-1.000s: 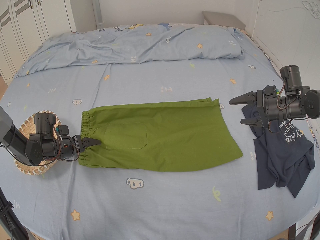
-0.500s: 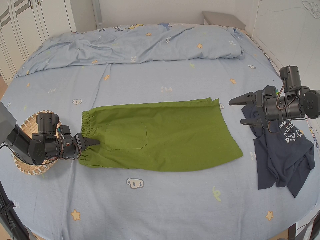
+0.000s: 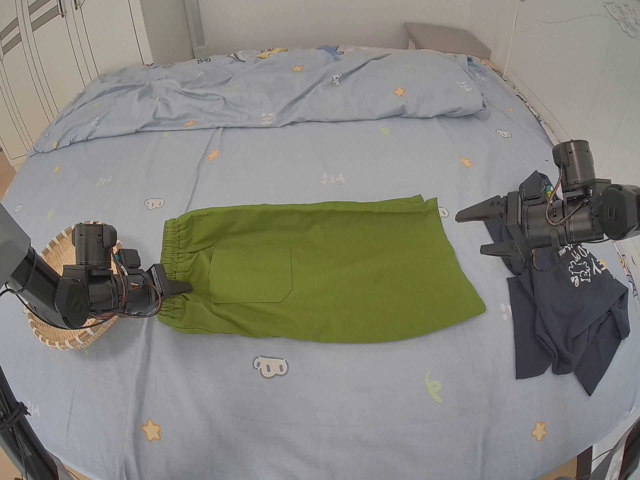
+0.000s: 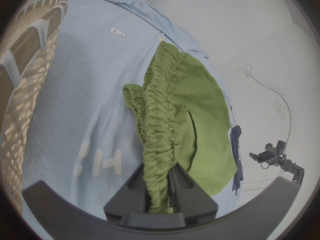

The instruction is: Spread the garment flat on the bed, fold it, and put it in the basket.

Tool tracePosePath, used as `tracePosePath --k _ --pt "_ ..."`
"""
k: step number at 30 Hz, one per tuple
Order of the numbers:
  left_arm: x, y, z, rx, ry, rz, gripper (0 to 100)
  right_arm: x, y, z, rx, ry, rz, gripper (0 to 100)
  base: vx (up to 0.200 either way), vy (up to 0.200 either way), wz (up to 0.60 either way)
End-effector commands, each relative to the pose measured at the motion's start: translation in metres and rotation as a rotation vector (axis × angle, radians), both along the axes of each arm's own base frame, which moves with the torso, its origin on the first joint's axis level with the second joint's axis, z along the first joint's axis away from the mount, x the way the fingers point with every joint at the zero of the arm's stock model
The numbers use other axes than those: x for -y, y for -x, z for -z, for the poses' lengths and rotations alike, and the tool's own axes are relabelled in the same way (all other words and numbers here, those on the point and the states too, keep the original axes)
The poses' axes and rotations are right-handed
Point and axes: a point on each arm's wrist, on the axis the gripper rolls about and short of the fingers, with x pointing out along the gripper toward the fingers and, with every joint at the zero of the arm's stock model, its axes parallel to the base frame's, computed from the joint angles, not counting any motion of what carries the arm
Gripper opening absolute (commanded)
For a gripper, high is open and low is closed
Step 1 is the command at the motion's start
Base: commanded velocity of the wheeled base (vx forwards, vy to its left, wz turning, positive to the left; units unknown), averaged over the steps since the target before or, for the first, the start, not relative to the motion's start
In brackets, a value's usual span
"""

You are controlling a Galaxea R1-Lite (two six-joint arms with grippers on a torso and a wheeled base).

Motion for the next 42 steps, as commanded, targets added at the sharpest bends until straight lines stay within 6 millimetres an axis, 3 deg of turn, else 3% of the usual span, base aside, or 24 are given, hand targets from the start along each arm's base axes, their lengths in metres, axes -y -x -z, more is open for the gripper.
tracePosePath --k 1,6,19,26,31,40,41,42 --pt "0.001 0.006 -0.017 0.034 0.019 -0.002 0 0.007 -0.024 0.049 -0.073 0.124 0.022 100 0.000 0.000 0.00" --pt "0.001 0.006 -0.018 0.039 0.021 0.001 0 0.009 -0.038 0.084 -0.111 0.238 0.032 100 0.000 0.000 0.00" --pt "0.001 0.006 -0.018 0.040 0.021 0.001 0 0.013 -0.040 0.087 -0.130 0.131 -0.041 100 0.000 0.000 0.00" --pt "0.001 0.005 -0.019 0.041 0.022 0.000 0 0.002 -0.046 0.105 -0.173 0.138 -0.074 100 0.000 0.000 0.00" --pt "0.001 0.005 -0.018 0.040 0.022 0.002 0 -0.010 -0.045 0.109 -0.174 0.140 -0.109 100 0.000 0.000 0.00" --pt "0.001 0.005 -0.018 0.040 0.022 0.002 0 -0.011 -0.044 0.109 -0.188 0.078 -0.153 100 0.000 0.000 0.00" --pt "0.001 0.005 -0.018 0.040 0.022 0.000 0 -0.011 -0.044 0.109 -0.188 0.077 -0.154 0 0.000 0.000 0.00" --pt "0.001 0.005 -0.018 0.040 0.022 0.000 0 -0.011 -0.044 0.109 -0.188 0.076 -0.155 0 0.000 0.000 0.00"
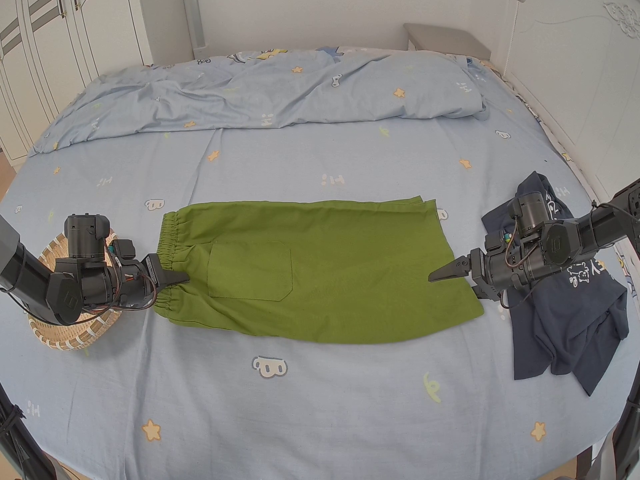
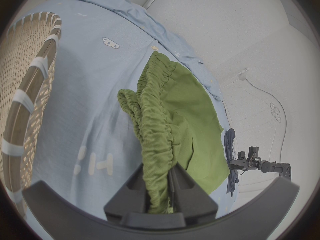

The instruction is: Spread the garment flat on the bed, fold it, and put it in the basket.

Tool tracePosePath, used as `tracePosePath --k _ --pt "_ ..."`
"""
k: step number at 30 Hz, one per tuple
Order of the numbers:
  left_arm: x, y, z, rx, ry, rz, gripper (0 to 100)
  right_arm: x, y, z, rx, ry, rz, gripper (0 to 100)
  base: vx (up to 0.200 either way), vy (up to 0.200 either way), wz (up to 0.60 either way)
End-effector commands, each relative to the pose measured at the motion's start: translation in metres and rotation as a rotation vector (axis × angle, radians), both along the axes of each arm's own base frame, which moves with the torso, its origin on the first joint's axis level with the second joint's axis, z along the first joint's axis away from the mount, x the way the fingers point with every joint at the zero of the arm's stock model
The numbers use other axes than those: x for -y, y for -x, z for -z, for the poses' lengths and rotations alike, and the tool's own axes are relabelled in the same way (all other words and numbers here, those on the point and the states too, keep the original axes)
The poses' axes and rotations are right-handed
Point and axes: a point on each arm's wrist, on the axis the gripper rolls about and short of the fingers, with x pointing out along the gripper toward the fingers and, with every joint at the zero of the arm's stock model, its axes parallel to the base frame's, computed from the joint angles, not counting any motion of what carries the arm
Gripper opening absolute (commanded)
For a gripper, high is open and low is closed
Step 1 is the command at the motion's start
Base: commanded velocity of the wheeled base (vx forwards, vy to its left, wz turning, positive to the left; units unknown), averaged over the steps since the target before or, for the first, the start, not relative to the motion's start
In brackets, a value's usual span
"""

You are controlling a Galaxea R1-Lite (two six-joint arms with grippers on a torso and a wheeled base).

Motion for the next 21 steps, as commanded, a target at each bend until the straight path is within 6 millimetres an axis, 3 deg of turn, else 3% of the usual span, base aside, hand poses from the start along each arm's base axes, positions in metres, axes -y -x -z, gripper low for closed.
tracePosePath --k 1,11,21 --pt "0.000 0.000 0.000 -0.001 0.000 0.000 0 0.001 -0.001 0.005 -0.018 -0.001 0.006 0 0.000 0.000 0.00" --pt "0.000 -0.001 0.000 -0.002 0.005 0.001 0 0.009 -0.008 0.010 -0.019 -0.001 0.024 0 0.000 0.000 0.00" --pt "-0.005 -0.002 -0.006 -0.079 0.065 0.028 0 0.017 -0.006 0.000 0.008 -0.002 0.038 0 0.000 0.000 0.00"
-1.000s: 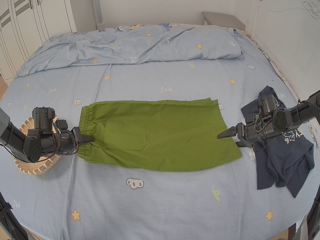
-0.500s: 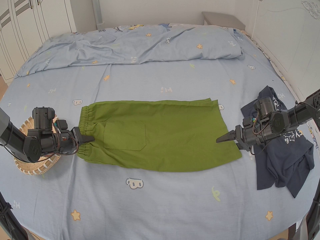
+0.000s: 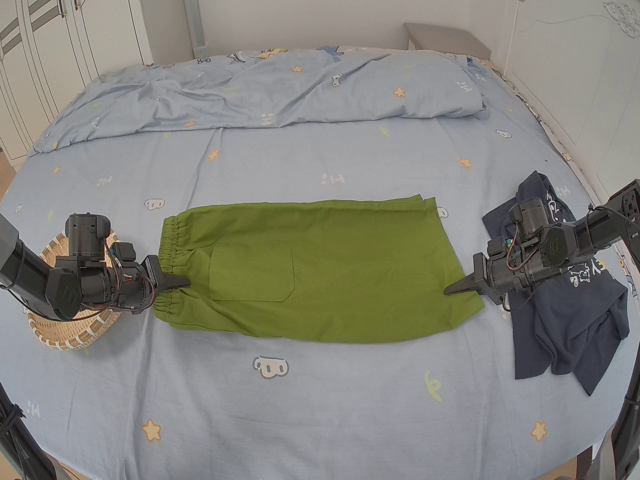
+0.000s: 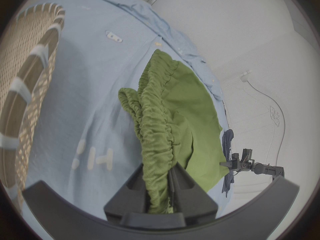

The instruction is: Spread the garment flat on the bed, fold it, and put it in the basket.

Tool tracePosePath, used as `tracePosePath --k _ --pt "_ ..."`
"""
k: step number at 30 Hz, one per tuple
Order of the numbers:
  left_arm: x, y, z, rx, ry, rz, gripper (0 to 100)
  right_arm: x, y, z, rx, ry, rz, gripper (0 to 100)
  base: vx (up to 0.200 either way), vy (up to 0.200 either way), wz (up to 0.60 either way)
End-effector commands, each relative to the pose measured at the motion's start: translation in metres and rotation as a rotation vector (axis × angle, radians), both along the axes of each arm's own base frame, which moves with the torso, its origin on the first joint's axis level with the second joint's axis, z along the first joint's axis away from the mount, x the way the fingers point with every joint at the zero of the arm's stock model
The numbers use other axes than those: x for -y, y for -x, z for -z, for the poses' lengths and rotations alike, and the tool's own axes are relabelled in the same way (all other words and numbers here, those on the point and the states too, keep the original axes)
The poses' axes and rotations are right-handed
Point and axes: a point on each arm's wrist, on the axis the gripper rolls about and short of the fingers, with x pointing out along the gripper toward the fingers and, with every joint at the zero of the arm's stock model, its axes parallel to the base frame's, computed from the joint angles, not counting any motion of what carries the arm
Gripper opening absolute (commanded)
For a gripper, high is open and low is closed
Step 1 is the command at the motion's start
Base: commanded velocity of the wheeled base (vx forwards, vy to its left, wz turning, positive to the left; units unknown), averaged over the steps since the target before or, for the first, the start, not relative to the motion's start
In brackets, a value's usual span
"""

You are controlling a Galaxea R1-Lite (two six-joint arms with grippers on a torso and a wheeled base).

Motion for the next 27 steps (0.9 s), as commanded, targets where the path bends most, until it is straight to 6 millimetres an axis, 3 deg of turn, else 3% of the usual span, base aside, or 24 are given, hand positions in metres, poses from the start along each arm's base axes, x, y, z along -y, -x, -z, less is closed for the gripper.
tracePosePath --k 1,7,12,17,23,24,27 --pt "-0.003 -0.002 -0.007 -0.018 0.024 0.016 0 0.001 0.004 -0.009 0.024 0.002 0.000 0 0.000 0.000 0.00" --pt "-0.007 0.003 -0.013 -0.078 0.025 0.015 0 -0.001 0.035 -0.046 0.063 0.005 -0.007 0 0.000 0.000 0.00" --pt "-0.005 0.015 -0.016 -0.109 0.017 0.027 0 0.001 0.059 -0.058 0.055 0.016 -0.021 0 0.000 0.000 0.00" --pt "-0.006 0.034 -0.010 -0.142 -0.025 0.057 0 0.008 0.085 -0.053 -0.001 0.029 -0.028 0 0.000 0.000 0.00" --pt "-0.014 0.088 -0.001 -0.180 -0.061 0.051 0 0.013 0.137 -0.020 -0.103 0.065 -0.089 0 0.000 0.000 0.00" --pt "-0.014 0.088 -0.001 -0.180 -0.061 0.051 0 0.013 0.137 -0.020 -0.103 0.065 -0.089 0 0.000 0.000 0.00" --pt "-0.011 0.124 0.012 -0.230 -0.071 0.067 0 0.012 0.165 0.004 -0.161 0.079 -0.129 0 0.000 0.000 0.00"
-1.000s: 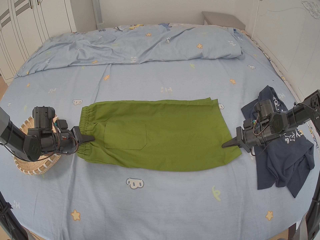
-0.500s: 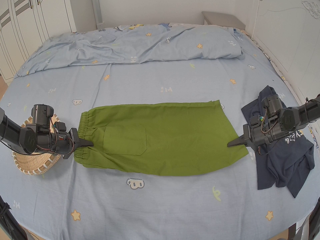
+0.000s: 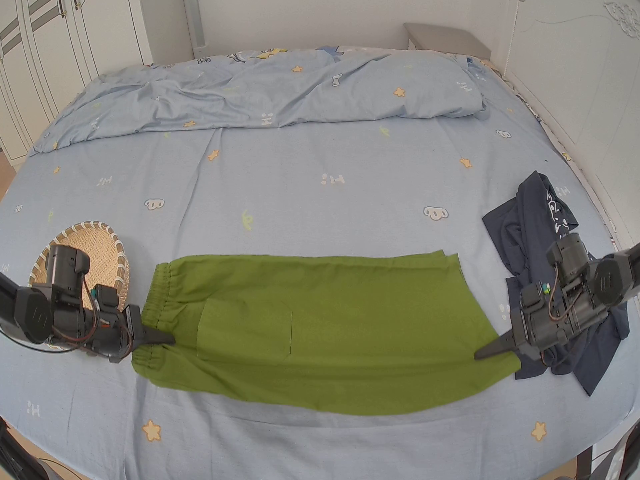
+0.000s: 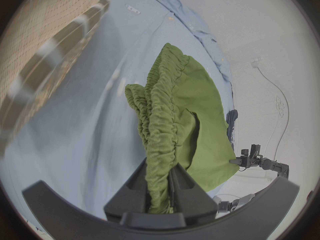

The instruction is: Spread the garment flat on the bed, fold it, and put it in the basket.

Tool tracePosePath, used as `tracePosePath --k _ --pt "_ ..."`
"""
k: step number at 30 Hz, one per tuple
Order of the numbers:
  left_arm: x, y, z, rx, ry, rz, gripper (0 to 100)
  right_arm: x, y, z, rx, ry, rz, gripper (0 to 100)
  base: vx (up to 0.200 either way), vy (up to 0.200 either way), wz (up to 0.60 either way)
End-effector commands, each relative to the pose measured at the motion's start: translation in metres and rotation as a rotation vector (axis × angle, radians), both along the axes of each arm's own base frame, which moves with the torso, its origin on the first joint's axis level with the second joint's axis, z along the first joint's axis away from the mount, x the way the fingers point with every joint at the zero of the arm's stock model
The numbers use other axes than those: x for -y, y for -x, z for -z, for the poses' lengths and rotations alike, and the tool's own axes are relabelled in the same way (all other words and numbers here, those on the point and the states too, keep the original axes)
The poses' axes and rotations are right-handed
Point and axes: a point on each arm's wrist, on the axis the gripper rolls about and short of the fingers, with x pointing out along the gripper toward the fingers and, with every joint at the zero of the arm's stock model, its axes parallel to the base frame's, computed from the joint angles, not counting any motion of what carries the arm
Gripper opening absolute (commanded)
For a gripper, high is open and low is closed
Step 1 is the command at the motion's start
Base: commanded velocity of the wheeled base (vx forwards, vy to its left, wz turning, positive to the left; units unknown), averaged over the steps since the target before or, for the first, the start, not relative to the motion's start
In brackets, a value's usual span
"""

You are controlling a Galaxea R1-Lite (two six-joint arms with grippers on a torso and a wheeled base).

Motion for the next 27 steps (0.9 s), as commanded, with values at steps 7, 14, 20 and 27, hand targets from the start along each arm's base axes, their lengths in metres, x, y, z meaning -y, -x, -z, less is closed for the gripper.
tracePosePath --k 7,14,20,27 --pt "0.004 0.086 0.015 -0.066 -0.027 0.005 0 -0.003 0.071 0.043 -0.051 0.020 -0.081 0 0.000 0.000 0.00" --pt "0.006 0.098 0.023 -0.070 -0.040 0.027 0 -0.008 0.080 0.050 -0.062 0.017 -0.111 0 0.000 0.000 0.00" --pt "0.005 0.097 0.027 -0.061 -0.047 0.031 0 -0.010 0.080 0.052 -0.057 0.017 -0.118 100 0.000 0.000 0.00" --pt "-0.001 0.096 0.026 -0.049 -0.051 -0.001 0 -0.009 0.078 0.049 -0.024 0.016 -0.114 100 0.000 0.000 0.00"
